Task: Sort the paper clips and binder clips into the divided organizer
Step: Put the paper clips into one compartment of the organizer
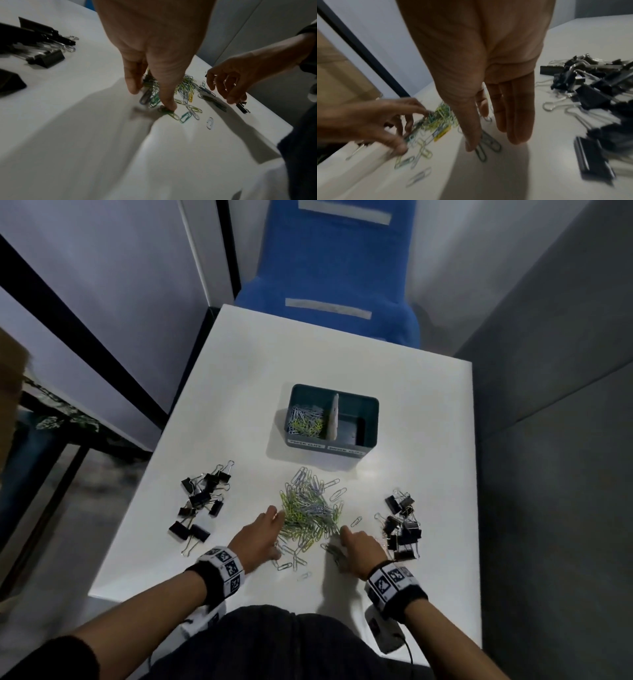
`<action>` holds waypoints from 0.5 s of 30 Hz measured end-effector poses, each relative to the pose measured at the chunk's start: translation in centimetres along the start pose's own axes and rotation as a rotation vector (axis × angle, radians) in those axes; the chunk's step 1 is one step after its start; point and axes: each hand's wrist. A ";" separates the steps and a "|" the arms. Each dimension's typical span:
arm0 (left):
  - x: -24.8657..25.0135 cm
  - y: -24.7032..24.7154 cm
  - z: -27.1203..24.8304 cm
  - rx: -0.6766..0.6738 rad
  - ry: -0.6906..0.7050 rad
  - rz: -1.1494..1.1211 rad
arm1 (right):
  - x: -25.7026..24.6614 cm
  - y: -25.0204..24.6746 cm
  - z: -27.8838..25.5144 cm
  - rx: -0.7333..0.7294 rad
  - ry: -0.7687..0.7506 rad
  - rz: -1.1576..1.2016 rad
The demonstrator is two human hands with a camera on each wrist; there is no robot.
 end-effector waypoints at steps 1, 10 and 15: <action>0.3 0.1 0.2 0.024 -0.005 -0.027 | -0.1 0.5 0.1 0.004 -0.001 0.005; 1.4 -1.4 0.9 0.130 0.048 -0.039 | -2.1 -1.1 2.4 0.312 -0.100 0.343; 0.0 -1.3 -1.6 0.029 0.120 0.133 | -0.2 -1.2 1.5 0.363 -0.056 0.199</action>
Point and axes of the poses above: each hand's wrist, its own z-axis towards the middle knuckle, its own y-axis out of the palm, x = y × z, and after that the axes turned 10 degrees about -y, right-handed
